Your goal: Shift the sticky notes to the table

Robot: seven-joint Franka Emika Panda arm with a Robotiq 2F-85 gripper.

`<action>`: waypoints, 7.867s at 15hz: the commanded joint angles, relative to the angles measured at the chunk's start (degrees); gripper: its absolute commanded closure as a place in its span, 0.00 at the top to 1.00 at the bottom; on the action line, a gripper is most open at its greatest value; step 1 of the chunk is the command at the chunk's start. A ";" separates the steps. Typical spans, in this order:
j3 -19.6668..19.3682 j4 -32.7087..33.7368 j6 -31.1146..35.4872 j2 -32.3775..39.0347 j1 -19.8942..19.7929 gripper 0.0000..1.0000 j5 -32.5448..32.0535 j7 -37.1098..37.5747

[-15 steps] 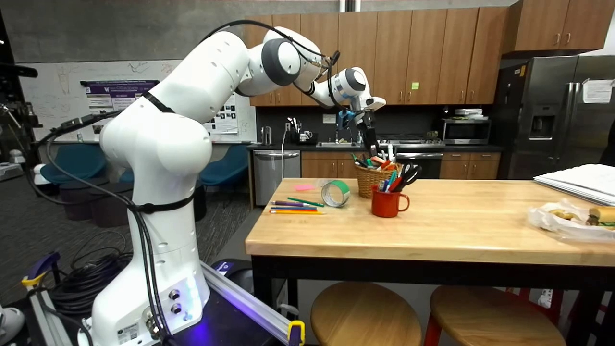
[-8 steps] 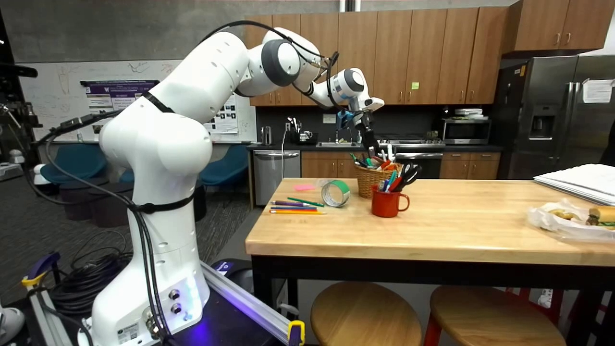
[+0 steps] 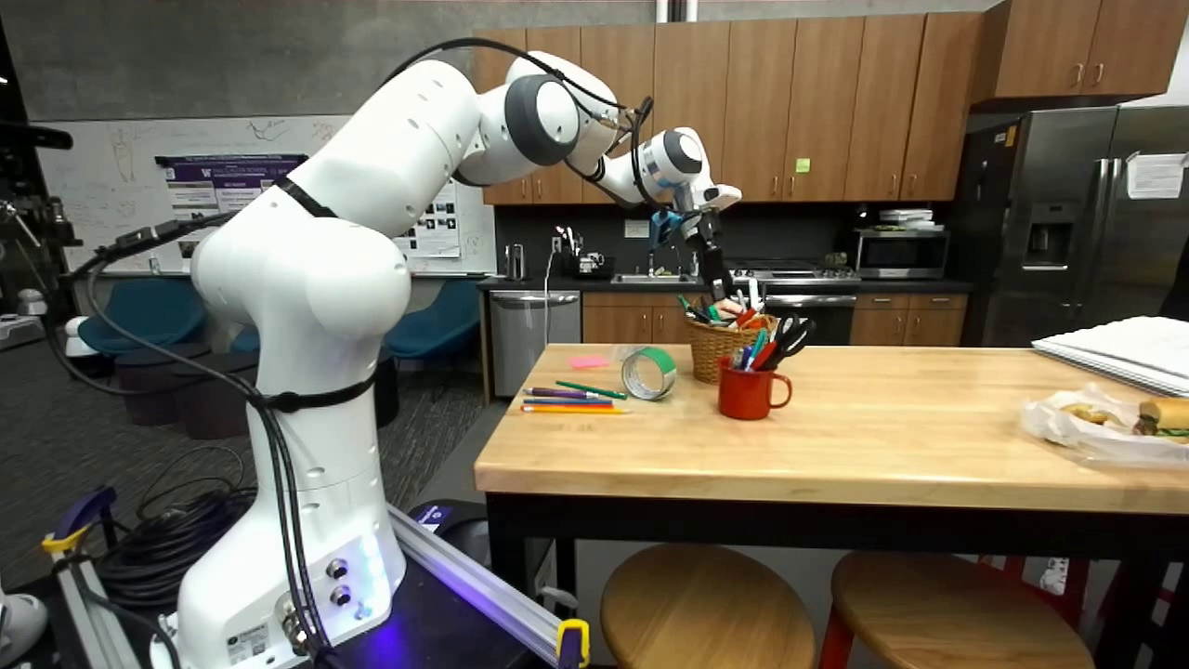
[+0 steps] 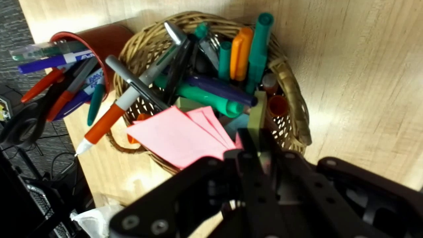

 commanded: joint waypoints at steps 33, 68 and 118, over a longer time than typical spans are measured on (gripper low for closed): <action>8.52 -48.65 24.00 -34.12 -4.80 0.02 10.15 -44.24; 14.63 -70.30 14.95 -49.00 -1.51 0.02 21.83 -65.44; 16.64 -58.46 37.75 -31.87 -1.42 0.02 30.37 -62.12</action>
